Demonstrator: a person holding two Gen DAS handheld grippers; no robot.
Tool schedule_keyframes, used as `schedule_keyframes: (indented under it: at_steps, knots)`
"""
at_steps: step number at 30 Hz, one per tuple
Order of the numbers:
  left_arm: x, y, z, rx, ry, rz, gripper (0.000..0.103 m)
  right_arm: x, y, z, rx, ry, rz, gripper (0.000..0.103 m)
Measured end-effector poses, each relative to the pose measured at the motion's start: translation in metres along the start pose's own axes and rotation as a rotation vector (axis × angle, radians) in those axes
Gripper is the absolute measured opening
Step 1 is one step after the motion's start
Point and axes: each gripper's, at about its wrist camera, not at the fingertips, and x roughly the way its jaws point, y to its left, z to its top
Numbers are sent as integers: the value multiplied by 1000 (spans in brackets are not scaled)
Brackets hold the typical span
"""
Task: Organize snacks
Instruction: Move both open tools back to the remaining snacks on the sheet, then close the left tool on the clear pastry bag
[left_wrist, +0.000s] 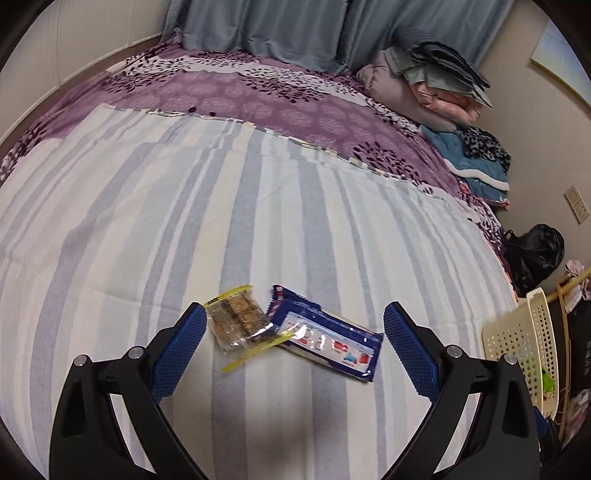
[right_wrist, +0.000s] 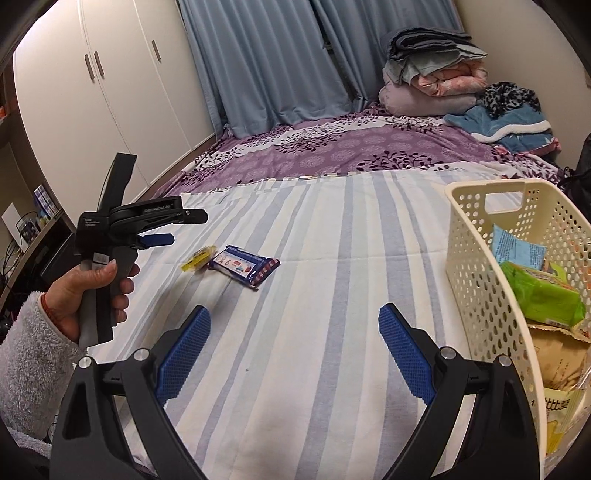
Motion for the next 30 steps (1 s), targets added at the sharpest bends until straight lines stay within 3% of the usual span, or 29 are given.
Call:
schedule_keyframes:
  at_steps: [10, 13, 15, 19, 26, 30]
  knots:
    - [32, 36, 4, -134, 38, 18, 97, 8, 0, 0, 1, 21, 4, 92]
    - [40, 39, 1, -146, 50, 28, 89, 10, -2, -1, 6, 26, 2, 92]
    - [46, 39, -1, -141, 65, 38, 76, 11, -3, -1, 8, 30, 1, 92]
    - [55, 41, -5, -134, 83, 55, 66, 14, -3, -1, 8, 34, 1, 92]
    - [50, 43, -9, -66, 60, 68, 42, 27, 1, 3, -7, 49, -3, 92]
    - [42, 41, -14, -2, 44, 89, 41, 41, 8, 8, -33, 55, 3, 92]
